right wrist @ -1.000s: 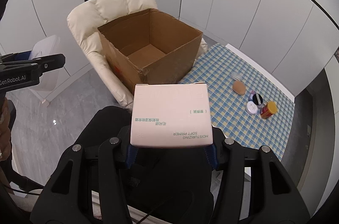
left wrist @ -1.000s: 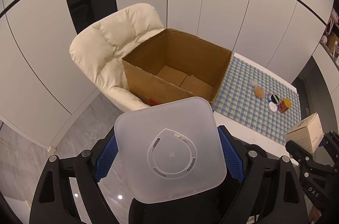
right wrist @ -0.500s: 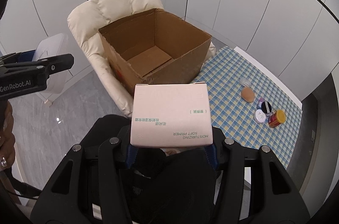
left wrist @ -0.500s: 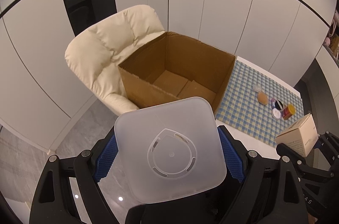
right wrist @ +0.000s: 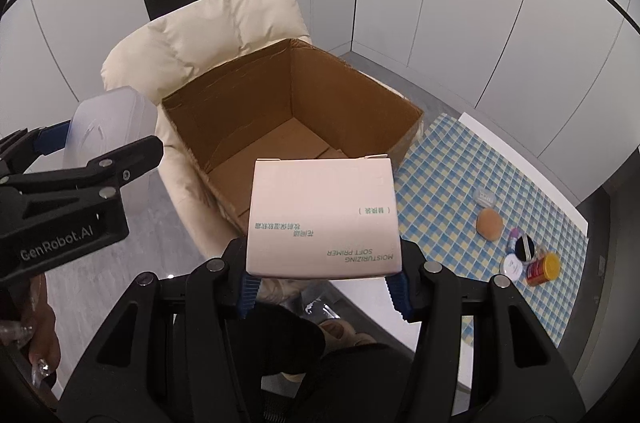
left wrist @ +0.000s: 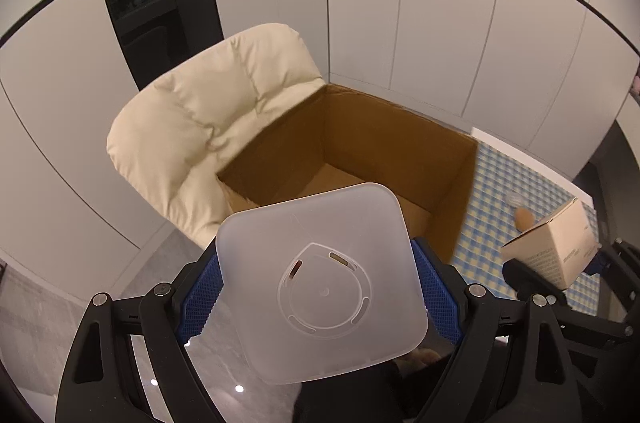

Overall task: Organize objects
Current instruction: 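Lower both held items into the cardboard box and open both grippers, then withdraw both grippers from the cardboard box toward the checked table, then grasp the white round compact with the left gripper while the right grasps the yellow-lidded jar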

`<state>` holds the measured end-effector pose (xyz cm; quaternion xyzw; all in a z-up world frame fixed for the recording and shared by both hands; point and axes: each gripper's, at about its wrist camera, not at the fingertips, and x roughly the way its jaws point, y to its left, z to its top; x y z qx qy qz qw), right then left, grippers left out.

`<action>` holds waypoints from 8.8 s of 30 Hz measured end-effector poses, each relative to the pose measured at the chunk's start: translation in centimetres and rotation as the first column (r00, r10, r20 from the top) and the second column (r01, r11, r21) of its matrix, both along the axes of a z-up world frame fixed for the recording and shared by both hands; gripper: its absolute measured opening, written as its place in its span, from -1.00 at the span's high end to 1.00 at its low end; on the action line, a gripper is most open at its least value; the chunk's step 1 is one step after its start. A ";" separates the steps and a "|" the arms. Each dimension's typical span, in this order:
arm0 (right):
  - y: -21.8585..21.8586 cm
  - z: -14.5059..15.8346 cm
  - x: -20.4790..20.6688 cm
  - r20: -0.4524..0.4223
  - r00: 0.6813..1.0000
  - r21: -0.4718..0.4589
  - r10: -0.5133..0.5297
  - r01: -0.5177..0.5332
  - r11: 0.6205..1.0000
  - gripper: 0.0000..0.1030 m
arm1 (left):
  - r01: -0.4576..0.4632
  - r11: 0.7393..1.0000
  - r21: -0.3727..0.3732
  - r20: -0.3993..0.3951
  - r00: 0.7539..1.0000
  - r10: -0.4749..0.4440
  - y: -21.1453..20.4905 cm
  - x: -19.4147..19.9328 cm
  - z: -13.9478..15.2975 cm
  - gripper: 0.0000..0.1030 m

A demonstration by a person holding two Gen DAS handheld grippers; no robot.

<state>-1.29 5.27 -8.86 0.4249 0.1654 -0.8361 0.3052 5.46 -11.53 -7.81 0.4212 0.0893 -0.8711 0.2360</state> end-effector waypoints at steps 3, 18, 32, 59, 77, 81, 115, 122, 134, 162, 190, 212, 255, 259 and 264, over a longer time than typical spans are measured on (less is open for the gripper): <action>-1.5 -0.2 -1.6 0.001 1.000 -0.006 0.000 0.000 1.000 -0.06 | -0.008 1.000 0.019 0.009 1.000 0.008 -1.6 -1.9 -0.8 -0.71; -7.0 -3.5 -8.3 0.044 0.999 -0.003 0.007 -0.007 1.000 -0.06 | -0.025 0.999 0.023 0.110 0.994 0.022 -5.3 -8.2 -5.1 -0.71; -8.5 -5.6 -9.8 0.065 0.998 0.014 0.006 -0.007 1.000 -0.06 | -0.041 0.998 0.042 0.129 0.991 0.035 -6.6 -9.5 -6.6 -0.71; -6.5 -4.7 -10.3 0.003 0.999 -0.042 -0.049 0.049 0.998 -0.85 | -0.054 0.996 0.069 0.076 0.996 0.048 -7.2 -8.2 -5.5 -0.96; -5.5 -2.6 -8.3 -0.021 0.999 -0.061 -0.041 0.040 0.997 -0.85 | -0.055 0.998 0.041 0.050 0.997 0.053 -6.3 -6.1 -3.6 -0.96; -4.9 -2.1 -7.4 -0.019 0.999 -0.070 -0.044 0.043 0.997 -0.85 | -0.048 0.998 0.028 0.042 0.998 0.047 -5.6 -4.9 -2.9 -0.95; 3.9 0.6 4.8 0.048 0.998 -0.075 -0.038 0.041 0.996 -0.85 | -0.105 0.994 0.009 0.048 0.993 0.105 1.0 9.7 -0.9 -0.96; 6.2 1.0 6.8 0.022 0.998 -0.065 -0.056 0.058 0.996 -0.85 | -0.087 0.996 0.016 0.046 0.995 0.087 2.6 11.3 -1.1 -0.96; 9.8 0.7 9.4 -0.002 0.996 -0.075 -0.084 0.083 0.994 -0.85 | -0.097 0.992 0.085 0.042 0.995 0.093 4.3 14.3 -2.5 -0.95; 12.5 -0.6 10.5 0.005 0.994 -0.055 -0.107 0.107 0.993 -0.85 | -0.075 0.992 0.099 0.069 0.995 0.068 5.1 13.6 -3.4 -0.95; 21.9 -0.9 9.5 -0.003 0.933 -0.033 -0.360 0.360 0.932 -0.85 | 0.188 0.975 0.115 0.066 0.978 -0.197 13.4 6.3 -3.3 -0.95; 34.7 -1.6 10.9 0.015 0.786 -0.034 -0.618 0.618 0.785 -0.85 | 0.433 0.896 0.096 0.081 0.894 -0.441 25.3 1.9 -3.2 -0.95; 37.9 -9.4 -3.2 -0.010 0.675 -0.030 -0.737 0.737 0.675 -0.85 | 0.473 0.876 0.100 0.116 0.868 -0.482 29.1 -13.1 -8.3 -0.95; 38.0 -11.8 -6.1 -0.008 0.675 -0.016 -0.738 0.738 0.675 -0.85 | 0.471 0.874 0.117 0.131 0.865 -0.484 29.3 -14.7 -10.2 -0.95; 38.6 -15.0 -10.2 0.010 0.666 -0.037 -0.746 0.746 0.665 -0.85 | 0.471 0.871 0.143 0.159 0.857 -0.489 29.8 -17.7 -13.3 -0.95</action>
